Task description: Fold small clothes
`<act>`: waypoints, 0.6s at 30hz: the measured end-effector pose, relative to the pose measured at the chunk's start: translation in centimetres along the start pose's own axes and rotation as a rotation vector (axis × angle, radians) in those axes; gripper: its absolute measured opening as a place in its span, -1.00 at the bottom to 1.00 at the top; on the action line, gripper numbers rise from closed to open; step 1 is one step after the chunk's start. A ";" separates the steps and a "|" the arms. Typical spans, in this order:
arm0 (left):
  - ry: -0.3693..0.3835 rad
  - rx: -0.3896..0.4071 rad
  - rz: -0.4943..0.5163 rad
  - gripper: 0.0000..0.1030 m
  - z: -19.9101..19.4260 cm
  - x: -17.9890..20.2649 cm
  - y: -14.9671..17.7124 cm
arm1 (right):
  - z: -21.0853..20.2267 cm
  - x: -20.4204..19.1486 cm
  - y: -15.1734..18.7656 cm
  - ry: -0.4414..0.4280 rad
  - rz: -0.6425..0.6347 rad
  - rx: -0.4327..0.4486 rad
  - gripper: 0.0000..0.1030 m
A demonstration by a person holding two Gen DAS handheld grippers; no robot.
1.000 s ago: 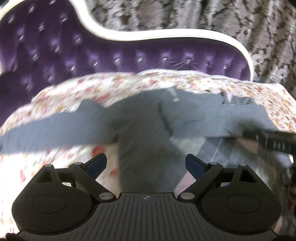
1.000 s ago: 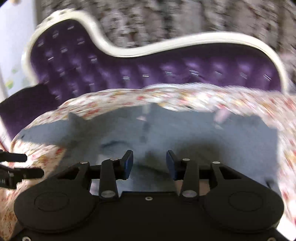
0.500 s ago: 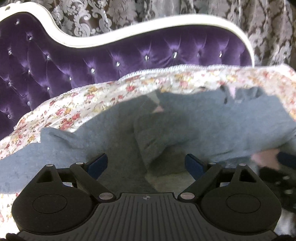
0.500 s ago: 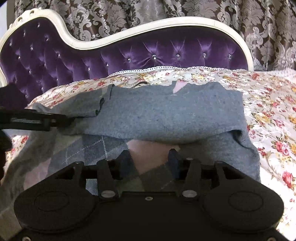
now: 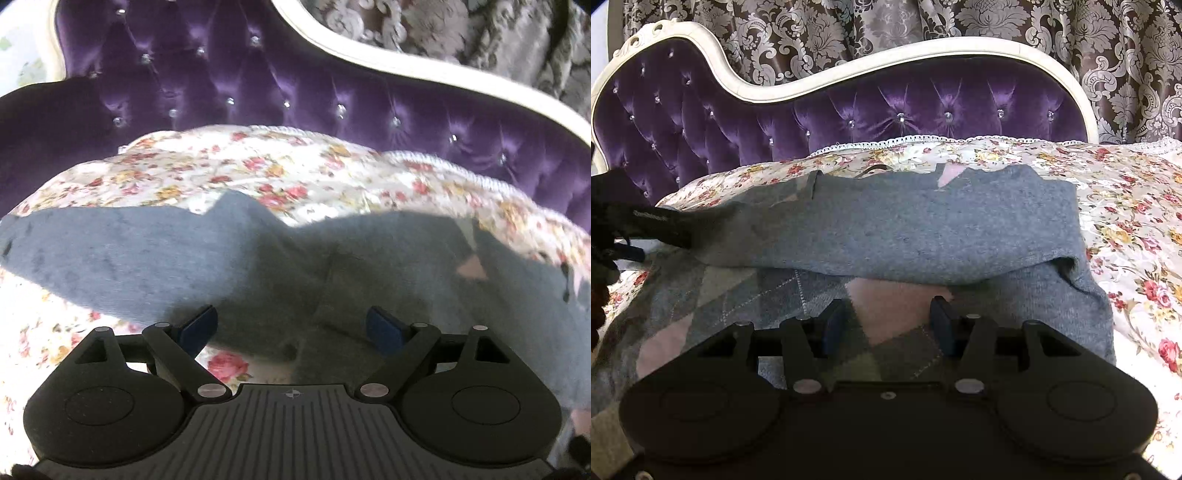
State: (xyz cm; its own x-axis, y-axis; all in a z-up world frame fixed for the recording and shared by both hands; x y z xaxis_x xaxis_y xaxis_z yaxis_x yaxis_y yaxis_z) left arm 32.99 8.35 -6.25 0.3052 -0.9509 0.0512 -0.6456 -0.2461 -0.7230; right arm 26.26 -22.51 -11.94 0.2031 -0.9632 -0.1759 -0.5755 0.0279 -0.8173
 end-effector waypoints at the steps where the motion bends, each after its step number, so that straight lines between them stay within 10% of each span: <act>1: 0.012 0.012 0.006 0.70 -0.6 0.2 0.0 | 0.0 0.0 0.0 0.000 0.000 0.000 0.11; 11: 0.134 -0.032 0.266 0.75 1.3 6.1 2.8 | -1.9 0.7 -1.7 -0.083 0.048 0.018 0.14; 18: 0.171 0.028 0.254 0.81 1.5 5.4 3.6 | -2.8 7.0 -5.5 0.028 0.170 0.074 0.14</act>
State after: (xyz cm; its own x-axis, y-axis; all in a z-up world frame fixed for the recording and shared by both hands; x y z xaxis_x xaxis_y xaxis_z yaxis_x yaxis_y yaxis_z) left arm 33.39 2.62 -9.62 0.0121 -0.9997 -0.0202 -0.6662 0.0070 -0.7458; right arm 28.63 -30.13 -7.11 0.0855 -0.9499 -0.3007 -0.5393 0.2096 -0.8156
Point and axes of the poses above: each gripper's, at about its wrist camera, not at the fingertips, and z roughly the way its jaws point, x to its right, y to its underside, the point moved 4 cm from there along z, roughly the way its jaws point
